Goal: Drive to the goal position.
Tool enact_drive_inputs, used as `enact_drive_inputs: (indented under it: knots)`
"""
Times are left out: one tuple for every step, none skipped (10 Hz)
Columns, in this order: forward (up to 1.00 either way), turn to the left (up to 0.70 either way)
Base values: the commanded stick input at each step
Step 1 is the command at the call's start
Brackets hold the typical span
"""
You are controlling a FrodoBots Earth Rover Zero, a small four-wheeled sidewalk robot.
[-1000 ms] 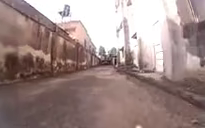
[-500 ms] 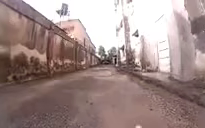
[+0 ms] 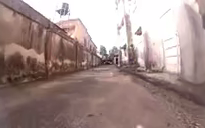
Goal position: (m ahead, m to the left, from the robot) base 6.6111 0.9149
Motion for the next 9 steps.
enact_drive_inputs:
  knots:
    - [0.66, 0.01]
    - [0.66, 0.01]
    - [0.66, 0.01]
    - [0.66, 0.01]
    - [0.66, 0.01]
    - [0.66, 0.01]
    - [0.66, 0.01]
    - [0.66, 0.01]
    - [0.66, 0.0]
